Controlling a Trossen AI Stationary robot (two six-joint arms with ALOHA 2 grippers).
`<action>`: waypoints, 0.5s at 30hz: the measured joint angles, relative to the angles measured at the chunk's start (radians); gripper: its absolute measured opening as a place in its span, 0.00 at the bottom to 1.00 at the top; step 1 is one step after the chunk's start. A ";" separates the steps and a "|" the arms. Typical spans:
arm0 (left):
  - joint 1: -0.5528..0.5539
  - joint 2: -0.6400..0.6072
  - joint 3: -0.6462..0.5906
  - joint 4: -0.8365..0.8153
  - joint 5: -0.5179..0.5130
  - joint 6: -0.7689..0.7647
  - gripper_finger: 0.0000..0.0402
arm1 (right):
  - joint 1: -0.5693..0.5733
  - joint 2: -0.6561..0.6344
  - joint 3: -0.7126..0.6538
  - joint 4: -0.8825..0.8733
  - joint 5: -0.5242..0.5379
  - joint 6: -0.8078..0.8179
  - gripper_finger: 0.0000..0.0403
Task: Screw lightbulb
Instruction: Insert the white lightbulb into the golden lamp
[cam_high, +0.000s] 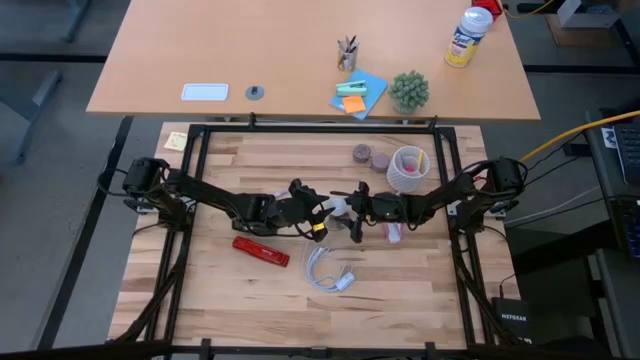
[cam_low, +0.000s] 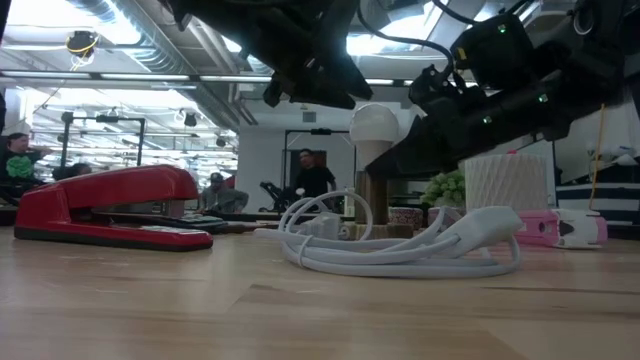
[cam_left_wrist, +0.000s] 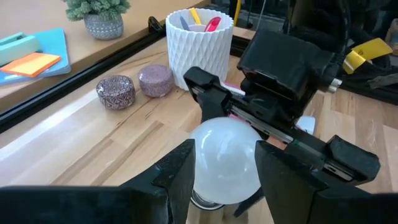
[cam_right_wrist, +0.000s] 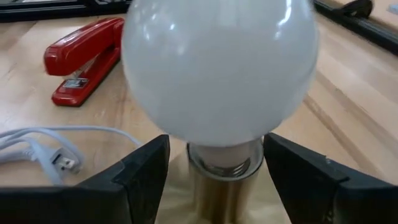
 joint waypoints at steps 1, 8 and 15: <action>0.000 0.000 0.000 0.000 0.000 0.001 0.40 | 0.000 0.000 0.000 -0.002 0.000 0.005 0.66; 0.000 0.000 0.000 -0.001 0.000 0.004 0.40 | 0.000 -0.027 0.000 -0.074 0.000 0.007 0.66; 0.000 0.000 0.000 -0.002 0.000 0.007 0.40 | 0.000 -0.135 0.000 -0.241 0.002 0.007 0.66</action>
